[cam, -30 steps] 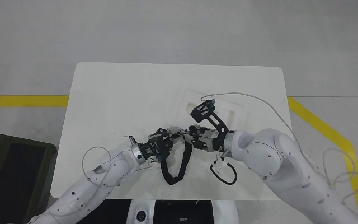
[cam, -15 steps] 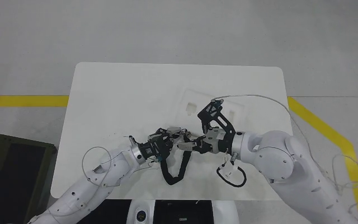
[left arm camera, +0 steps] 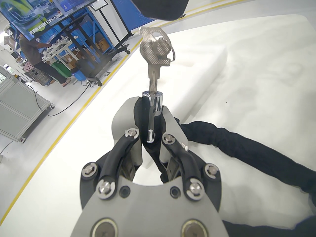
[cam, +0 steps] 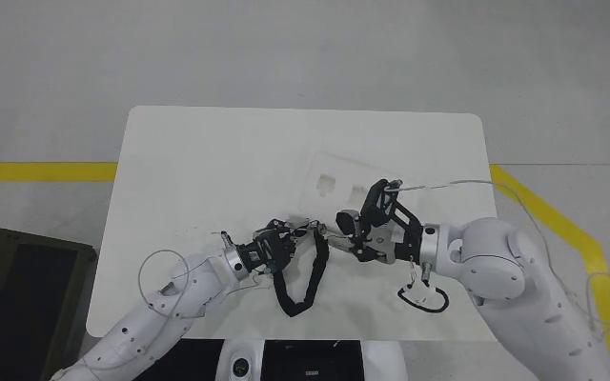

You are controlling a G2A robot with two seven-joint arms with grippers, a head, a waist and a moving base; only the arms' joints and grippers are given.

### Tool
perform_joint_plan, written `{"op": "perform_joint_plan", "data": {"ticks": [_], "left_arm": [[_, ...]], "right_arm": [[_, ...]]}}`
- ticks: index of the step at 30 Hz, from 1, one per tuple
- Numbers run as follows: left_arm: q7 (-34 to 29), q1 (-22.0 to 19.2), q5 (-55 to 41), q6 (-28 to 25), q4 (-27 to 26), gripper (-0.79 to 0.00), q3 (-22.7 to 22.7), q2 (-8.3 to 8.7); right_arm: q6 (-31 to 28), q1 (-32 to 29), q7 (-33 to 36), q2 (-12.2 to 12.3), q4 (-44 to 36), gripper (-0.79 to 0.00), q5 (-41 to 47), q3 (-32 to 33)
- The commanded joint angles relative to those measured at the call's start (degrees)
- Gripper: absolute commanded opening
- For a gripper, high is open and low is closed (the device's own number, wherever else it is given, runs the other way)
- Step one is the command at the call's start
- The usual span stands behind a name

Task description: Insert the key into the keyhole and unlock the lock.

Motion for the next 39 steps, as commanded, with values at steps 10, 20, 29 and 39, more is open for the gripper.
{"op": "perform_joint_plan", "data": {"ticks": [10, 20, 29, 39], "left_arm": [[-0.9, 0.3, -1.1, -3.1, -0.2, -0.785, -1.0, -0.71], [-0.9, 0.6, -0.8, -4.6, -0.3, -0.785, -1.5, -1.3], [-0.2, 1.0, -0.4, -5.4, -0.1, -0.785, -2.3, -1.74], [0.5, 1.7, -0.2, -6.0, 0.4, -0.785, -3.2, -2.17]], "right_arm": [[-4.4, -0.1, -3.3, 0.1, -1.8, -0.785, -8.3, -0.8], [-1.9, 2.0, -4.3, -0.7, -2.0, -0.785, -13.6, -4.7], [-1.4, 3.2, -4.1, -1.1, -1.0, -0.785, -13.9, -6.4], [-0.2, 2.4, -5.3, -0.9, -1.8, -0.785, -14.4, -4.2]]}}
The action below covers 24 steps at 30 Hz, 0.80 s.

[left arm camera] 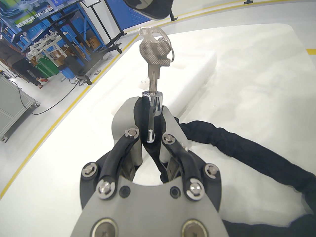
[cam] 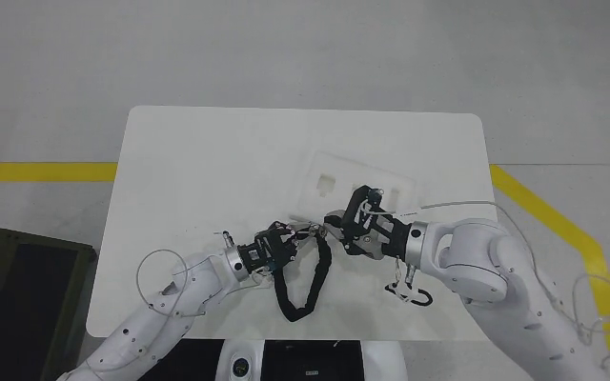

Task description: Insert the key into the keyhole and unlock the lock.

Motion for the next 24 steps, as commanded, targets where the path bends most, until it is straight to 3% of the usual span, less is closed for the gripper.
{"op": "perform_joint_plan", "data": {"ticks": [1, 24], "left_arm": [[0.1, 0.1, 0.0, -0.1, 0.0, -0.785, -0.1, -0.11], [0.3, 1.1, 1.3, -1.4, -0.5, -0.785, -1.8, -1.01]], "right_arm": [[-0.1, -0.1, 0.2, 0.0, 0.2, -0.785, 0.0, 0.1], [3.9, 2.1, 3.2, -0.9, 0.1, -0.785, -2.4, -3.3]]}}
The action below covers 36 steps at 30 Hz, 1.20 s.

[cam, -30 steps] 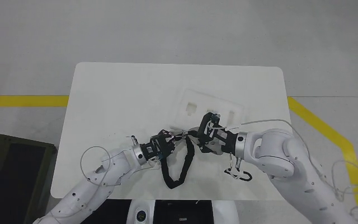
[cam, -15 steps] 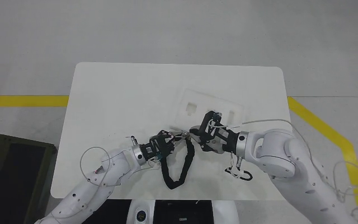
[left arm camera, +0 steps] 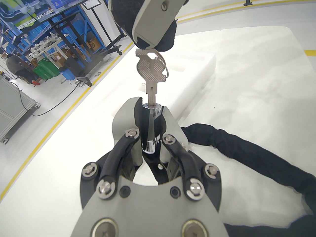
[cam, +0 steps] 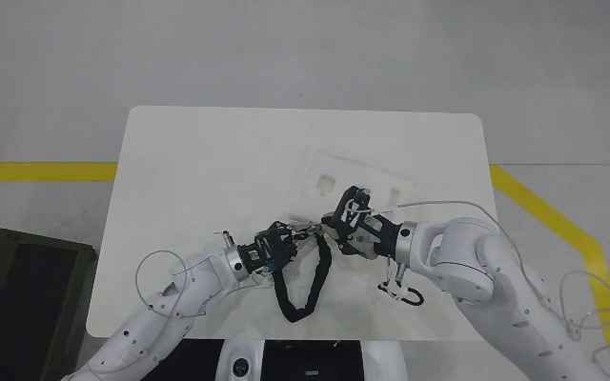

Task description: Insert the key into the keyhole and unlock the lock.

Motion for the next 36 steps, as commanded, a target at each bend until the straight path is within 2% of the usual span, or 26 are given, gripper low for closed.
{"op": "perform_joint_plan", "data": {"ticks": [1, 18, 22, 24, 28, 33, 36], "left_arm": [[-0.1, 0.1, 0.1, -0.1, 0.0, -0.785, -0.1, -0.08], [0.0, 0.5, 1.0, -0.8, -0.1, -0.785, -1.1, -0.7], [0.1, 0.3, 0.8, -2.2, 0.2, -0.785, -2.0, -0.67], [-0.2, 0.1, 1.0, -3.3, 0.2, -0.785, -2.6, -0.6], [-0.6, -0.3, 0.5, -5.9, 0.2, -0.785, -4.0, -0.4], [-1.8, -1.2, 1.1, -12.6, -1.0, -0.785, -5.8, 0.15], [-2.4, -1.7, 1.9, -16.7, -2.0, -0.785, -6.5, 0.47]], "right_arm": [[0.0, -0.2, 0.0, 0.0, -0.5, -0.785, -0.1, 0.3], [0.5, 0.7, 1.2, -0.4, -0.1, -0.785, 0.0, -0.5], [-1.8, 0.1, 2.9, 0.1, -1.5, -0.459, -0.1, 1.6], [-3.5, -0.3, 3.8, 0.3, -1.8, -0.394, 0.4, 2.6], [-6.5, -0.9, 5.5, 0.8, -2.5, -0.151, 0.5, 4.3], [-7.0, -1.3, 8.4, 1.2, -4.6, -0.086, -3.7, 4.3], [-6.5, -0.7, 10.0, 1.1, -6.3, -0.111, -7.7, 3.0]]}}
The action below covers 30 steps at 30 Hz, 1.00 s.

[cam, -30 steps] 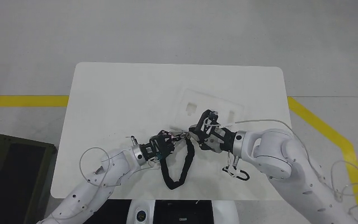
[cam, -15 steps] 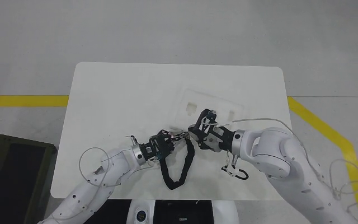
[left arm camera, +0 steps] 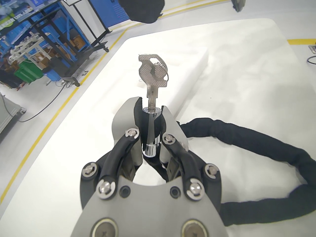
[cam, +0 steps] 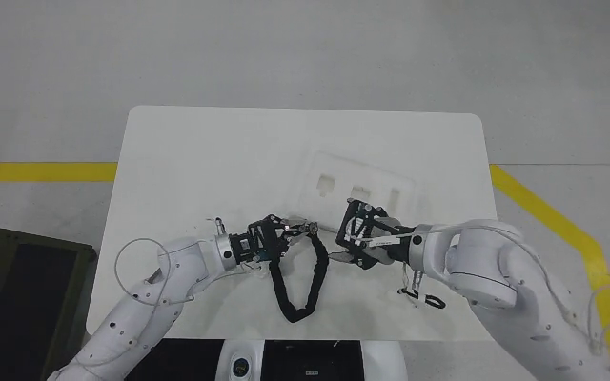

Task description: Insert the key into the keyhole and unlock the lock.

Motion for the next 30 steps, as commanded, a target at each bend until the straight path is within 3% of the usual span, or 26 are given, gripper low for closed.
{"op": "perform_joint_plan", "data": {"ticks": [1, 4, 16, 22, 30], "left_arm": [[-0.1, -0.3, 0.2, -2.4, -0.7, -0.785, -0.4, 0.16], [-0.2, -0.7, 0.5, -4.8, -1.3, -0.785, -0.5, 0.29], [-2.6, -4.9, -0.6, -12.5, 0.2, -0.785, 1.1, -0.07], [-3.9, -6.2, -2.4, -13.8, 0.7, -0.785, 1.6, -0.33], [-5.0, -6.8, -3.4, -14.8, 1.1, -0.785, 2.7, -0.61]], "right_arm": [[0.4, 0.4, 0.9, -0.1, -1.0, -0.126, -2.6, -1.2], [0.2, 1.4, 1.8, -0.3, -1.7, -0.099, -5.8, -3.2], [-3.2, 2.5, 2.0, -0.9, -3.1, -0.148, -13.0, -9.1], [-4.3, 2.7, 1.5, -1.1, -3.6, -0.259, -14.7, -10.4], [-3.8, 3.3, 0.1, -1.5, -3.4, -0.332, -18.4, -12.2]]}}
